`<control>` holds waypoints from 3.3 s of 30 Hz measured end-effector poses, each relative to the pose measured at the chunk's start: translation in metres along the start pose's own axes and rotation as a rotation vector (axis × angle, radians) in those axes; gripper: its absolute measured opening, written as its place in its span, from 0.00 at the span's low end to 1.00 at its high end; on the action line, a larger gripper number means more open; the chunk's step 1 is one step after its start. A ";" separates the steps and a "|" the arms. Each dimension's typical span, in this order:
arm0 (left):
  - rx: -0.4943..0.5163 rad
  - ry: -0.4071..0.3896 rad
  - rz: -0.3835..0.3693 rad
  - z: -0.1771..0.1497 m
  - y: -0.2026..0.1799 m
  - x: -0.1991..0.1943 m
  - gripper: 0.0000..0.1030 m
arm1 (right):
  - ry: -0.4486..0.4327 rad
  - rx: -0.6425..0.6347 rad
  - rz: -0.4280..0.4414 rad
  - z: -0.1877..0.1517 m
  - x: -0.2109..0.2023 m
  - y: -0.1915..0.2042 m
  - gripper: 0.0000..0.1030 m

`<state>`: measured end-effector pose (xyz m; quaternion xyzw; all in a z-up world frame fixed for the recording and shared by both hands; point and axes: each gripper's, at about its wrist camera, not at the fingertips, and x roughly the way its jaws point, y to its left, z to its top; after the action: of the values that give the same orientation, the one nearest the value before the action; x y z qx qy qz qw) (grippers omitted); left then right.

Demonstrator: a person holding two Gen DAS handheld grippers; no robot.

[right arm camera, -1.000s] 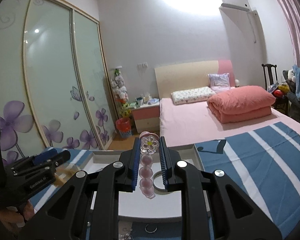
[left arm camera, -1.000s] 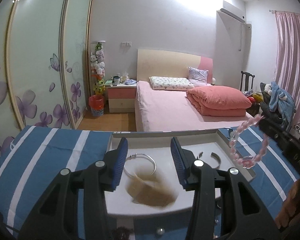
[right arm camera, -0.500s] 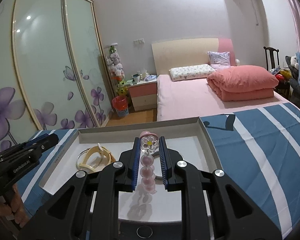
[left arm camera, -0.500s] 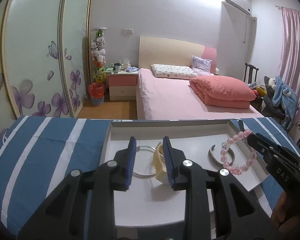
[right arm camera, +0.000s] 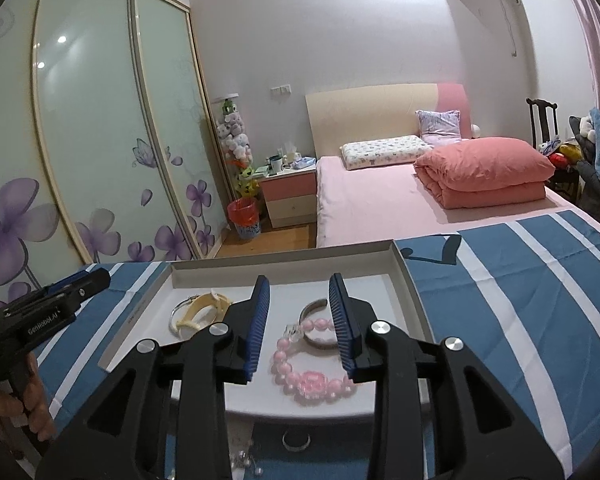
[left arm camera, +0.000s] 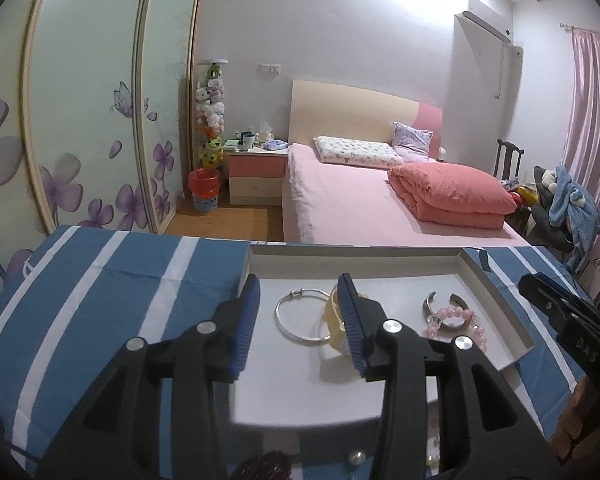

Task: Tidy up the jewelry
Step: 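Move the left tool to the dark red bead bracelet while the right tool approaches the pearl bracelet, then grasp the dark red bracelet with the left tool while the right tool grasps the pearl bracelet, then lower the dark red bracelet into the tray with the left tool while the right carries the pearls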

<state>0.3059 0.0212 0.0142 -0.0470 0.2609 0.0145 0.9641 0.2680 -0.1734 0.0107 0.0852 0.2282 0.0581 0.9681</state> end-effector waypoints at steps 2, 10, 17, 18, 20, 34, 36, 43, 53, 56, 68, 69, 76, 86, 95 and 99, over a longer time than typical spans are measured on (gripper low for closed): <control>0.002 -0.004 -0.001 -0.005 0.003 -0.011 0.41 | 0.001 -0.002 0.001 -0.001 -0.008 0.000 0.31; 0.007 -0.002 -0.013 -0.043 0.018 -0.059 0.50 | 0.049 -0.015 0.019 -0.029 -0.045 0.008 0.32; 0.000 0.065 -0.014 -0.086 0.032 -0.078 0.53 | 0.176 -0.050 0.022 -0.065 -0.056 0.019 0.31; -0.001 0.073 -0.012 -0.089 0.033 -0.079 0.54 | 0.210 -0.054 0.018 -0.071 -0.053 0.020 0.32; -0.004 0.091 -0.003 -0.095 0.035 -0.079 0.56 | 0.264 -0.063 0.018 -0.081 -0.048 0.023 0.31; 0.030 0.202 0.023 -0.110 0.034 -0.062 0.63 | 0.447 -0.186 -0.014 -0.106 -0.011 0.050 0.10; 0.034 0.223 0.019 -0.110 0.034 -0.058 0.63 | 0.445 -0.177 -0.016 -0.107 -0.016 0.045 0.10; 0.080 0.292 0.029 -0.111 0.025 -0.042 0.67 | 0.424 -0.055 -0.114 -0.104 -0.031 -0.001 0.10; 0.075 0.386 0.039 -0.108 0.021 -0.008 0.67 | 0.421 -0.020 -0.103 -0.101 -0.030 -0.013 0.10; 0.073 0.388 0.042 -0.106 0.021 -0.005 0.66 | 0.421 -0.012 -0.096 -0.101 -0.030 -0.015 0.10; 0.114 0.371 0.016 -0.104 0.013 -0.006 0.15 | 0.421 -0.004 -0.088 -0.101 -0.029 -0.015 0.10; 0.111 0.370 0.013 -0.104 0.013 -0.006 0.15 | 0.420 -0.002 -0.087 -0.101 -0.029 -0.015 0.10; 0.083 0.323 -0.029 -0.104 0.019 -0.020 0.09 | 0.377 0.015 -0.061 -0.099 -0.036 -0.017 0.10; 0.046 0.191 -0.097 -0.102 0.018 -0.063 0.09 | 0.233 -0.011 0.002 -0.092 -0.059 -0.002 0.10; 0.020 0.083 -0.150 -0.095 0.012 -0.099 0.09 | 0.085 -0.029 0.056 -0.078 -0.081 0.007 0.10; 0.025 0.053 -0.159 -0.092 0.008 -0.109 0.09 | 0.045 -0.033 0.060 -0.074 -0.087 0.009 0.10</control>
<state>0.1654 0.0201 -0.0104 -0.0558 0.2817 -0.0666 0.9556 0.1563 -0.1673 -0.0156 0.0748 0.2461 0.0928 0.9619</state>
